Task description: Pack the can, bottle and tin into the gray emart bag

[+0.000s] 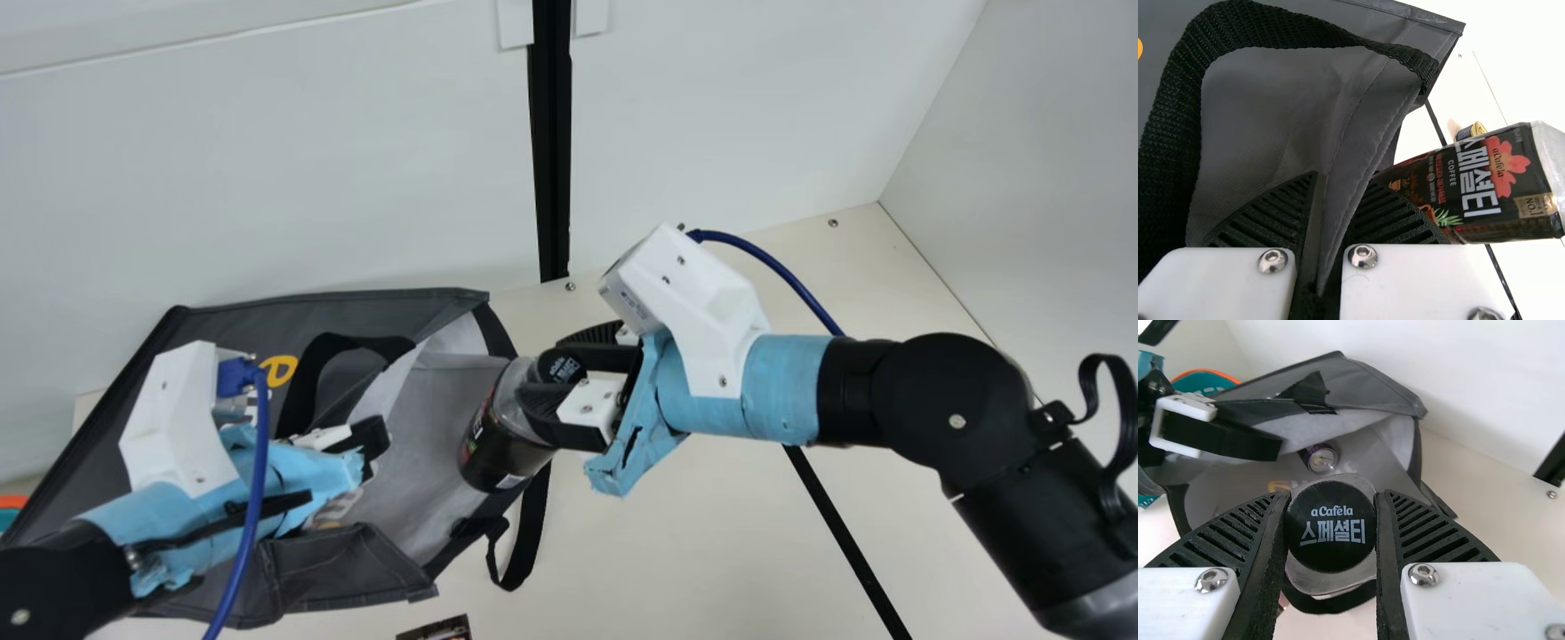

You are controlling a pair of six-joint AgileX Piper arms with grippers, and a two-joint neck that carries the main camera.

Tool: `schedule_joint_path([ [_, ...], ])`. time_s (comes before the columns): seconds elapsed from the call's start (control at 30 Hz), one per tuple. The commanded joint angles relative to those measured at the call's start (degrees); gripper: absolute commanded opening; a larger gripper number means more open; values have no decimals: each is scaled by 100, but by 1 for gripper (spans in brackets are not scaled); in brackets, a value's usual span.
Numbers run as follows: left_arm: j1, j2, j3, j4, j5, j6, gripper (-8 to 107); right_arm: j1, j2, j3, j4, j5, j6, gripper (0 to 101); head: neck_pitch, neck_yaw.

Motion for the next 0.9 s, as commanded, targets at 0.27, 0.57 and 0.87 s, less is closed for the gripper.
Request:
schedule_joint_path([
  [0.27,0,0,0,0,0,0,10,285,248,164,343,-360,-414,0,-130,-5],
  [0.57,0,0,0,0,0,0,10,590,598,210,552,-782,-718,0,-130,-5],
  [0.87,0,0,0,0,0,0,10,743,997,210,866,-1087,-1112,0,-130,-5],
])
